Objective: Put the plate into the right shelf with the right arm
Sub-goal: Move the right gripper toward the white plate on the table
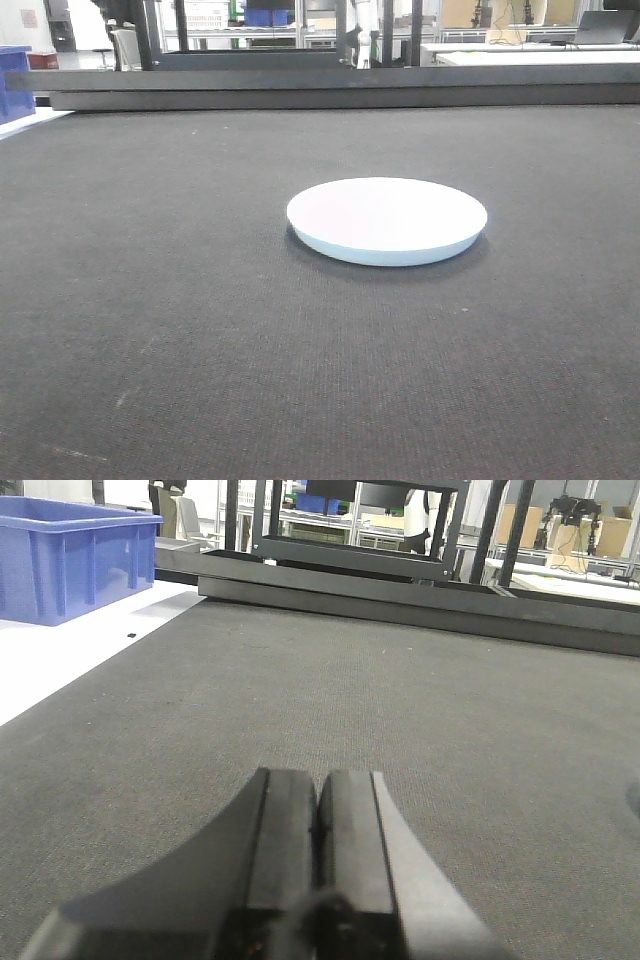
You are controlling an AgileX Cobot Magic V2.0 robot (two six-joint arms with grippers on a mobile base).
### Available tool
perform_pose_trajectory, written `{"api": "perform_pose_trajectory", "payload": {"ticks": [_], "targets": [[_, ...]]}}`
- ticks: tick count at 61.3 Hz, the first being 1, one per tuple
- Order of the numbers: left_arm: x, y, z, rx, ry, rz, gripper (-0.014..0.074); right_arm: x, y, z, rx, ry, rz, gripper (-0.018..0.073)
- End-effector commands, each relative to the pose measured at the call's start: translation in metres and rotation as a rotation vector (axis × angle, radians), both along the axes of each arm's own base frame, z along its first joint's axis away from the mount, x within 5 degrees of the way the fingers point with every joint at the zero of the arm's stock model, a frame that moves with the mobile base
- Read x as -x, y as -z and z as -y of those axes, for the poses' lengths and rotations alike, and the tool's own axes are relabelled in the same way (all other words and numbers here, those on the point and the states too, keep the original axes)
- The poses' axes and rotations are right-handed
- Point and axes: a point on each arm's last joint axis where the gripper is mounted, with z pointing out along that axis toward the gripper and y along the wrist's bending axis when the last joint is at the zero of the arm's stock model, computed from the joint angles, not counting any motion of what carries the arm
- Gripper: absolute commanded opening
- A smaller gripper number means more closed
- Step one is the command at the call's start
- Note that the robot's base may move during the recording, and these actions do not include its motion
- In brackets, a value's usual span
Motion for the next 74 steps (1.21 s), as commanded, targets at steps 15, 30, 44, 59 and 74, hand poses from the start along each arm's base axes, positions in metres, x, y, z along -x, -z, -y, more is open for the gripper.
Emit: {"api": "perform_pose_trajectory", "payload": {"ticks": [15,30,44,59,74], "targets": [[0.001,-0.006,0.0,0.009,0.002,0.093,-0.0047,0.002,-0.011,0.0,0.01,0.003,0.115,0.0051],[0.001,-0.006,0.0,0.009,0.002,0.093,-0.0047,0.002,-0.011,0.0,0.01,0.003,0.115,0.0051],[0.001,-0.006,0.0,0.009,0.002,0.093,-0.0047,0.002,-0.012,0.0,0.011,0.003,0.122,0.0051],[0.001,-0.006,0.0,0.009,0.002,0.093,-0.0047,0.005,-0.034,0.0,-0.042,-0.003,0.135,0.0051],[0.001,-0.006,0.0,0.009,0.002,0.093,-0.0047,-0.01,-0.093,0.0,-0.018,-0.004,-0.068,0.0219]]}}
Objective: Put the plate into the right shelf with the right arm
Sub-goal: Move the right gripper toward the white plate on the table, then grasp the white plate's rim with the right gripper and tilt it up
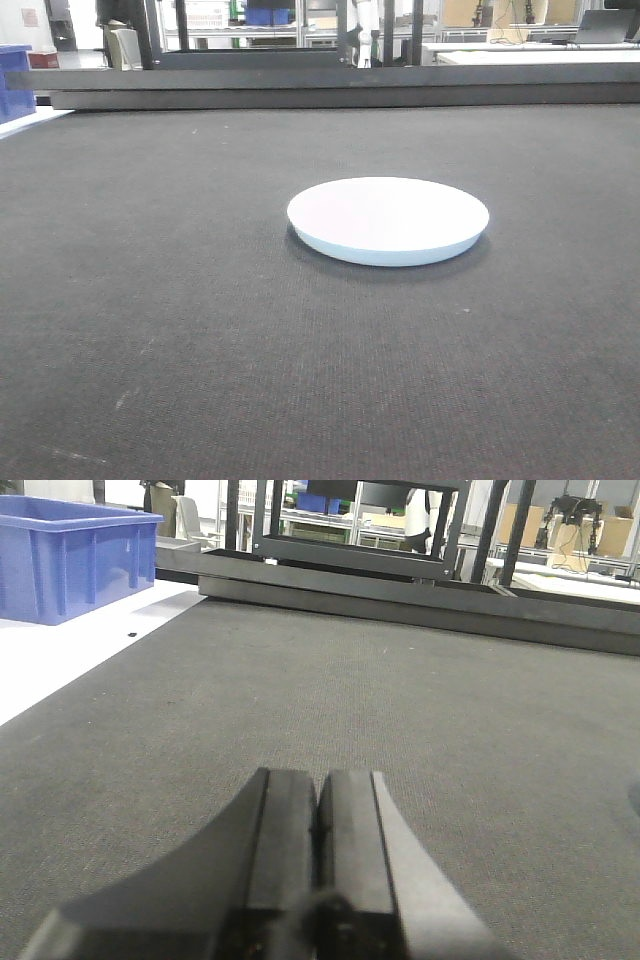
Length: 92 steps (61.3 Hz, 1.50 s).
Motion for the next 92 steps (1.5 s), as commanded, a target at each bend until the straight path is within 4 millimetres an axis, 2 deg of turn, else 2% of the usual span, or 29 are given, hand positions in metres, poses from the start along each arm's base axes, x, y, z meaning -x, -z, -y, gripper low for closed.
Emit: {"api": "perform_pose_trajectory", "payload": {"ticks": [1,7,13,28,35,43,49,55,65,70,80,92], "targets": [[0.001,-0.006,0.0,0.009,0.002,0.093,-0.0047,-0.01,-0.034,0.0,0.01,0.002,0.035,0.0244],[0.001,-0.006,0.0,0.009,0.002,0.093,-0.0047,-0.031,-0.049,0.001,0.009,0.001,-0.044,0.0448],[0.001,-0.006,0.0,0.009,0.002,0.093,-0.0047,-0.054,-0.06,0.0,0.009,-0.01,-0.122,0.0555],[0.001,-0.006,0.0,0.009,0.002,0.093,-0.0047,-0.125,-0.094,-0.016,0.021,-0.1,-0.297,0.0522],[0.001,-0.006,0.0,0.009,0.002,0.093,-0.0047,-0.164,-0.105,-0.034,0.038,-0.166,-0.418,0.0518],[0.001,-0.006,0.0,0.009,0.002,0.093,-0.0047,-0.207,-0.109,-0.061,0.03,-0.227,-0.504,0.0518],[0.001,-0.006,0.0,0.009,0.002,0.093,-0.0047,-0.236,-0.103,-0.078,0.025,-0.249,-0.545,0.0518],[0.001,-0.006,0.0,0.009,0.002,0.093,-0.0047,-0.264,-0.088,-0.095,0.021,-0.264,-0.595,0.0518],[0.001,-0.006,0.0,0.009,0.002,0.093,-0.0047,-0.295,-0.06,-0.118,0.046,-0.265,-0.657,0.0518],[0.001,-0.006,0.0,0.009,0.002,0.093,-0.0047,-0.308,-0.045,-0.123,0.045,-0.245,-0.69,0.0518],[0.001,-0.006,0.0,0.009,0.002,0.093,-0.0047,-0.326,-0.021,-0.127,0.054,-0.221,-0.714,0.0518],[0.001,-0.006,0.0,0.009,0.002,0.093,-0.0047,-0.336,0.0,-0.13,0.086,-0.222,-0.74,0.0518]]}}
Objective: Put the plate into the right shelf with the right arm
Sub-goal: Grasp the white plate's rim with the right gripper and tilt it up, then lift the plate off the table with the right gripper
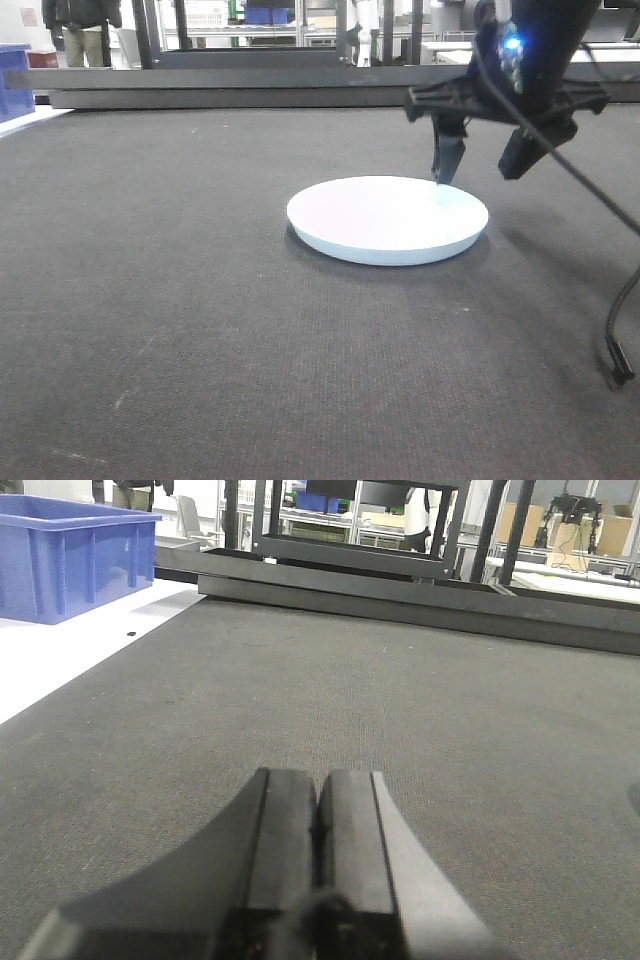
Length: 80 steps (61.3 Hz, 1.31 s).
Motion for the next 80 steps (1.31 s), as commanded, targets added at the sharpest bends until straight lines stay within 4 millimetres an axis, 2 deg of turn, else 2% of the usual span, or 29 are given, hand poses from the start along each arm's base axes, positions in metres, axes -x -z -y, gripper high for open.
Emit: {"api": "perform_pose_trajectory", "payload": {"ticks": [1,22,25,31,47,54,62,70,80], "targets": [[0.001,-0.006,0.0,0.009,0.002,0.093,-0.0047,-0.006,-0.027,-0.002,-0.018,-0.019,0.134,0.0518],[0.001,-0.006,0.0,0.009,0.002,0.093,-0.0047,-0.014,-0.001,-0.008,0.001,-0.034,0.093,0.0515],[0.001,-0.006,0.0,0.009,0.002,0.093,-0.0047,-0.014,0.002,-0.01,0.004,-0.038,0.084,0.0491],[0.001,-0.006,0.0,0.009,0.002,0.093,-0.0047,-0.014,0.002,-0.01,0.005,-0.04,0.083,0.0392],[0.001,-0.006,0.0,0.009,0.002,0.093,-0.0047,-0.012,0.002,-0.009,0.011,-0.037,0.068,0.0036],[0.001,-0.006,0.0,0.009,0.002,0.093,-0.0047,-0.01,-0.008,-0.009,0.003,-0.037,0.092,0.0055],[0.001,-0.006,0.0,0.009,0.002,0.093,-0.0047,0.002,-0.039,-0.002,-0.014,-0.029,0.147,0.0055],[0.001,-0.006,0.0,0.009,0.002,0.093,-0.0047,0.023,-0.065,0.01,-0.034,-0.018,0.206,0.0055],[0.001,-0.006,0.0,0.009,0.002,0.093,-0.0047,0.058,-0.083,0.025,-0.056,-0.015,0.269,0.0055]]}}
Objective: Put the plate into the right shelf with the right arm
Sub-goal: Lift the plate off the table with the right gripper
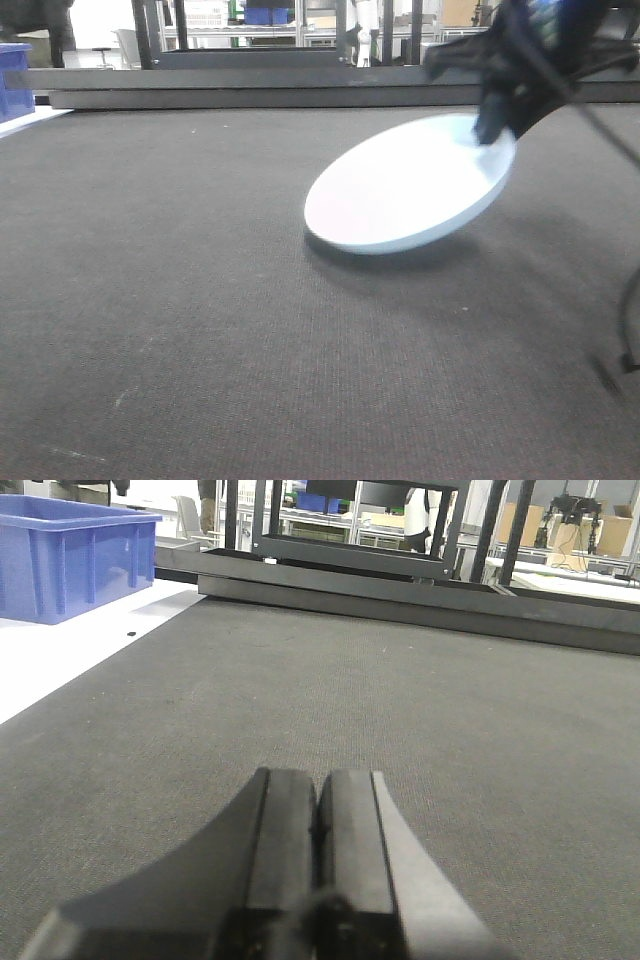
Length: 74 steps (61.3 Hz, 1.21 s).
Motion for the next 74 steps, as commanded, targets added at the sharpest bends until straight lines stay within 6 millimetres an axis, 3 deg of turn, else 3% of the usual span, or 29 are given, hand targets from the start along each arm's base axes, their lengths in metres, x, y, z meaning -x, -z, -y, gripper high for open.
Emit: {"api": "perform_pose_trajectory", "payload": {"ticks": [1,11,18,28,39,66,74], "targets": [[0.001,-0.006,0.0,0.009,0.002,0.093,-0.0047,0.024,-0.039,0.011,-0.037,-0.012,0.163,0.0055],[0.001,-0.006,0.0,0.009,0.002,0.093,-0.0047,0.07,-0.049,0.022,-0.069,-0.031,0.248,0.0055],[0.001,-0.006,0.0,0.009,0.002,0.093,-0.0047,0.113,-0.052,0.035,-0.089,-0.043,0.31,0.0055],[0.001,-0.006,0.0,0.009,0.002,0.093,-0.0047,0.158,-0.054,0.044,-0.086,-0.104,0.39,0.0055],[0.001,-0.006,0.0,0.009,0.002,0.093,-0.0047,0.204,-0.07,0.052,-0.123,-0.172,0.538,0.0055],[0.001,-0.006,0.0,0.009,0.002,0.093,-0.0047,0.281,-0.121,0.081,-0.284,-0.213,0.961,0.0055],[0.001,-0.006,0.0,0.009,0.002,0.093,-0.0047,0.29,-0.127,0.086,-0.31,-0.214,1.028,0.0055]]}}
